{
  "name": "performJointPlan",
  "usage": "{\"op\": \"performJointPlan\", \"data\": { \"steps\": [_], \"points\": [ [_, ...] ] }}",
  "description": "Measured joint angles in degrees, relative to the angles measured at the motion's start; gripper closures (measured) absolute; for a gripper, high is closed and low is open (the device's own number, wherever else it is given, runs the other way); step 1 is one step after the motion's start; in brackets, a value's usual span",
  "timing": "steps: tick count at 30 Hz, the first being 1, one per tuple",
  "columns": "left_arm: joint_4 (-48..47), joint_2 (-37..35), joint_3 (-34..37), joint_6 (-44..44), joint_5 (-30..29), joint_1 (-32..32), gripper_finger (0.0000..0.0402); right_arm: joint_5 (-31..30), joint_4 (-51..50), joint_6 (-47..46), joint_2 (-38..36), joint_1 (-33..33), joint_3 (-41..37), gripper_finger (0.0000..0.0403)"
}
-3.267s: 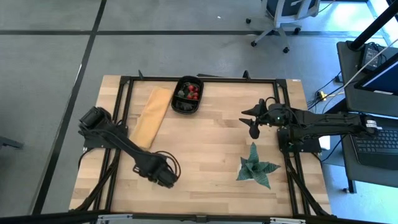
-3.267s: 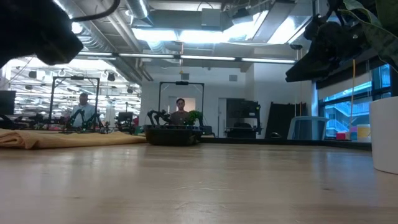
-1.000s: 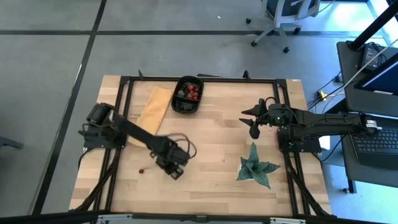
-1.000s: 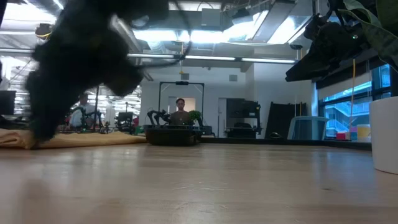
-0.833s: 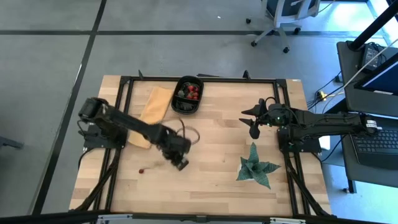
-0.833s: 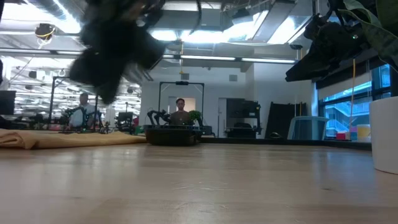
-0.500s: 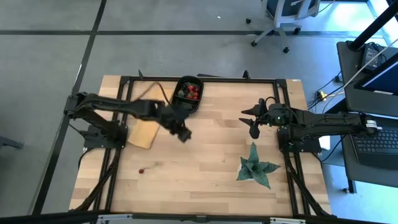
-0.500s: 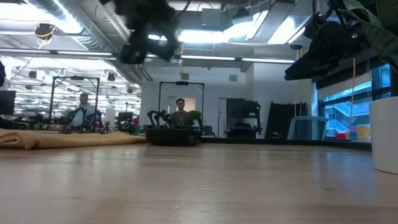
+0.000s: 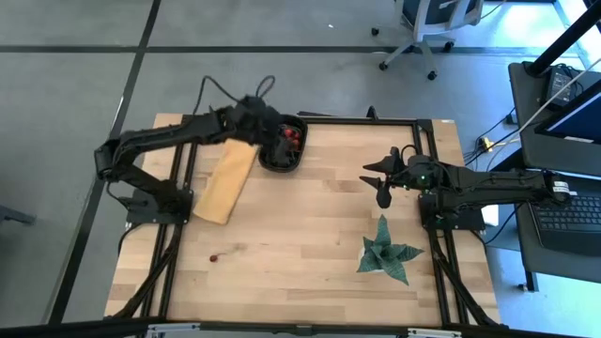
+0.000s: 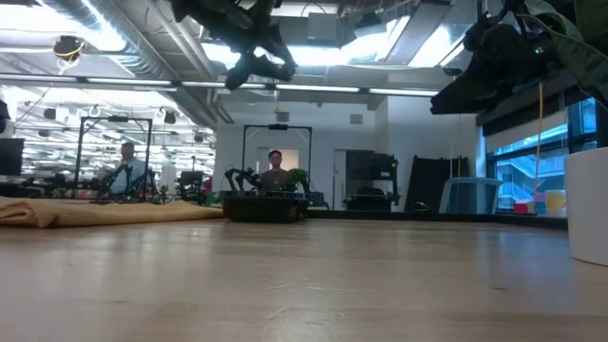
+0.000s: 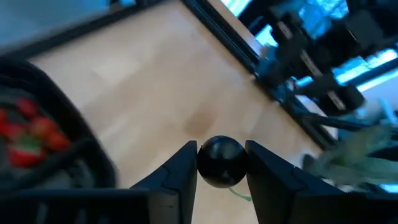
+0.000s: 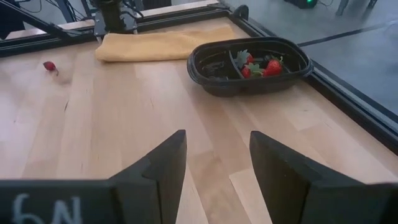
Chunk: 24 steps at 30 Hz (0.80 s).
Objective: Pick and placing Produce into tupperware
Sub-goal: Put the black cherry into the black bin
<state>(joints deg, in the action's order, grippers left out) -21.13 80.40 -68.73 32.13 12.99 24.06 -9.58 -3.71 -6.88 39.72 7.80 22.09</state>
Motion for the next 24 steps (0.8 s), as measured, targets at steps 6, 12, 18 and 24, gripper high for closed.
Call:
{"op": "performJointPlan", "data": {
  "steps": [6,12,18,24],
  "points": [
    [-9.18,3.70,-9.83,-7.43,-2.23,7.23,0.0292,-0.10,0.23,-0.01,0.00,0.03,0.00,0.0224],
    [-20.97,11.92,-21.02,-13.81,-7.07,12.01,0.0288,-3.73,1.04,-0.23,0.02,0.28,0.00,0.0224],
    [-25.49,21.73,-27.08,-15.40,-7.59,14.66,0.0288,-4.82,1.34,-0.29,0.02,0.45,0.00,0.0224],
    [-26.37,29.81,-27.74,-16.29,-9.26,15.03,0.0288,-4.83,1.32,-0.38,0.02,0.45,0.00,0.0224]
  ]
}}
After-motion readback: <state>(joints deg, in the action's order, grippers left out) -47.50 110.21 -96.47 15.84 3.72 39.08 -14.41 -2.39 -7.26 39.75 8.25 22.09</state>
